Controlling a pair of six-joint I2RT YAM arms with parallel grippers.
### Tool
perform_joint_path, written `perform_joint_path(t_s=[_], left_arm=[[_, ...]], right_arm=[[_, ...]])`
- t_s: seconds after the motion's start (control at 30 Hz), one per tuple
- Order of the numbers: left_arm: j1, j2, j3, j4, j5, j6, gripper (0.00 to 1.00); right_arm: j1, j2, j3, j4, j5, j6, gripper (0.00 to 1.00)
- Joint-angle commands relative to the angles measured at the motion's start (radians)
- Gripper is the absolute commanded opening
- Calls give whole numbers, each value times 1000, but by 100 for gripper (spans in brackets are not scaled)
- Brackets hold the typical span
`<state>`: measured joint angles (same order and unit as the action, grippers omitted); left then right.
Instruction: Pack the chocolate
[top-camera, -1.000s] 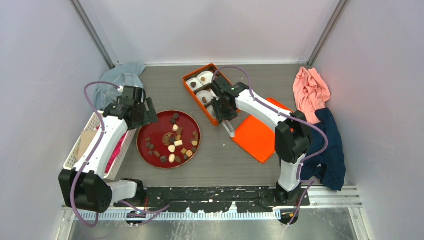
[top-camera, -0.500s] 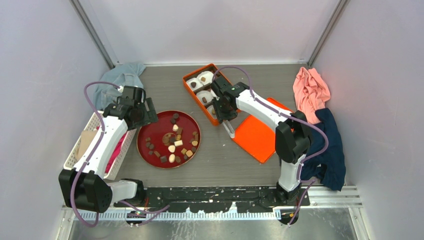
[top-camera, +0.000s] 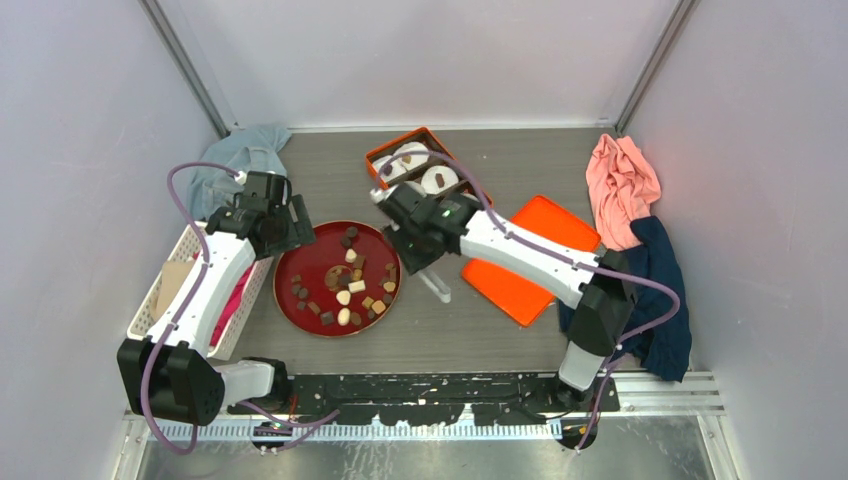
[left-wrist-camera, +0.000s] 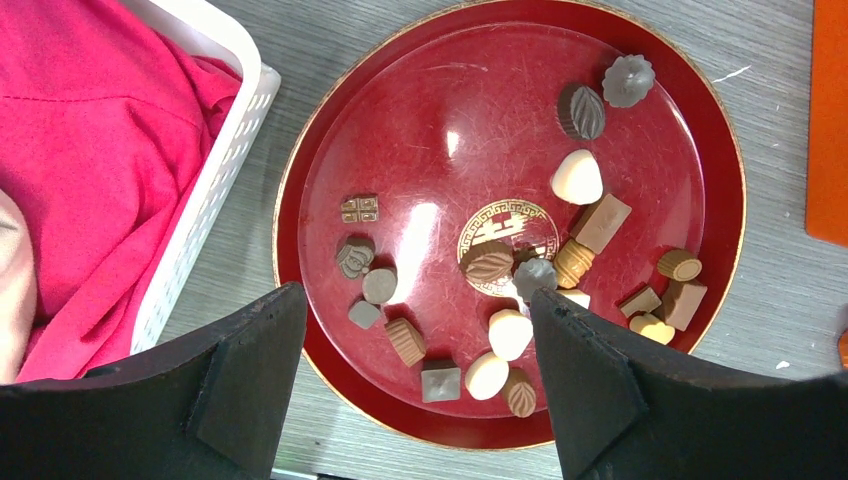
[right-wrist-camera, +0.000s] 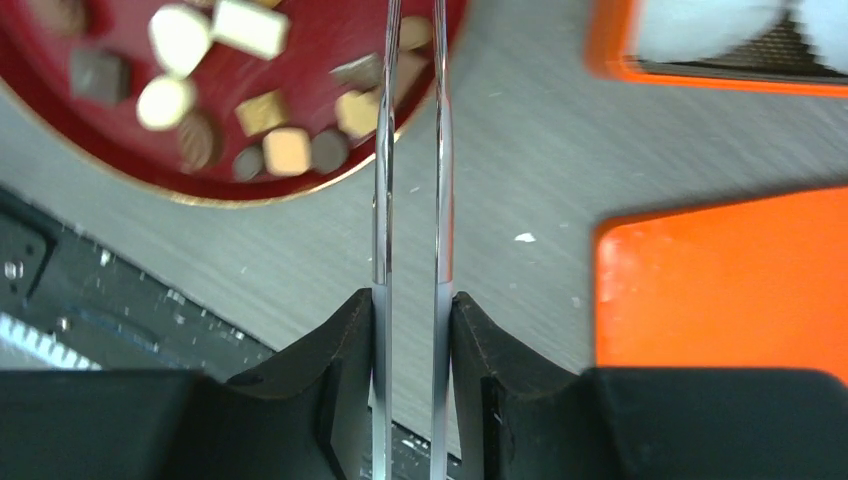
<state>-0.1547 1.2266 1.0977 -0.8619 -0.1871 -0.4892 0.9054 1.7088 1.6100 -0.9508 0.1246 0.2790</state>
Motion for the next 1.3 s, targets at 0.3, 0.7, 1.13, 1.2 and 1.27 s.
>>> perform_joint_path(t_s=[0.3,0.7,1.13,1.2,1.27], left_arm=[[3,-16,27,31,-29,7,83],[3,-19,21,30,-27,6,83],[4,-29,16,24,-38,8,83],[3,-32,16,24,-41,10,83],[3,-33,16,24,-43,9,83]], right_arm=[[187,104,-12,26,-26,-25,40],[213,189,-19,72,-74,-33,44],[214,246,16,89,-86,-56,48],[214,257,30,88,-91,-60,48],[215,271,44,87,-95,-66,48]])
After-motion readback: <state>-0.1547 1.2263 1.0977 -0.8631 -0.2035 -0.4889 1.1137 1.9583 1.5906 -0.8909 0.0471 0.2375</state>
